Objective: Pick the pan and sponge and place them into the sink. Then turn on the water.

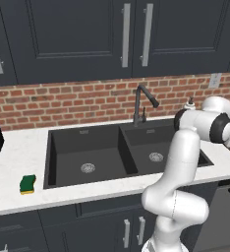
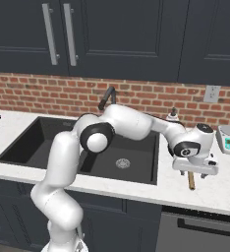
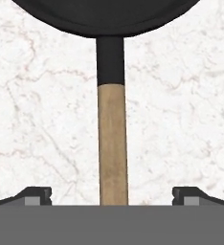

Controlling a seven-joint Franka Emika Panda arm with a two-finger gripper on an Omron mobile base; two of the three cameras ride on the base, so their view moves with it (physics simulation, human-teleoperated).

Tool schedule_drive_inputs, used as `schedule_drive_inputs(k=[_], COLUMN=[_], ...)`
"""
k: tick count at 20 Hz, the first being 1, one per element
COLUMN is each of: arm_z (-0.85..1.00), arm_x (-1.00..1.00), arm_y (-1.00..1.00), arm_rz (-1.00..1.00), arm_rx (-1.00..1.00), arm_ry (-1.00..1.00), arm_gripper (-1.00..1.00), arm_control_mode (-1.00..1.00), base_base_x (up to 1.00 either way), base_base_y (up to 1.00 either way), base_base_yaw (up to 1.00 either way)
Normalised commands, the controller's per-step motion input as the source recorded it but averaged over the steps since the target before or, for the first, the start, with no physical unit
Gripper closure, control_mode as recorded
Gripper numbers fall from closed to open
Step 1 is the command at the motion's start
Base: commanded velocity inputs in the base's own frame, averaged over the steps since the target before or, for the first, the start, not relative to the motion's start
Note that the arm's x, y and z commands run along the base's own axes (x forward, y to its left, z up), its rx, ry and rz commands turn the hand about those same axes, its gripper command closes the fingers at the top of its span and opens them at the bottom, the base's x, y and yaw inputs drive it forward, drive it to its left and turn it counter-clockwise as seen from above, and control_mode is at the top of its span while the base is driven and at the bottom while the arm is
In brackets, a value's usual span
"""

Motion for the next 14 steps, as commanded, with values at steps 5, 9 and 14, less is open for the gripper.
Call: schedule_drive_inputs(k=[5, 9, 14], arm_z=[-0.21, -0.34, -0.21], arm_x=[0.00, 0.00, 0.00], arm_y=[0.00, 0.00, 0.00], arm_rz=[0.00, 0.00, 0.00], arm_rx=[0.00, 0.00, 0.00], arm_ry=[0.01, 0.06, 0.04], arm_gripper=[-1.00, -1.00, -1.00], arm_control_mode=[-1.00, -1.00, -1.00], base_base_x=[0.00, 0.00, 0.00], base_base_y=[0.00, 0.00, 0.00], base_base_yaw=[0.00, 0.00, 0.00])
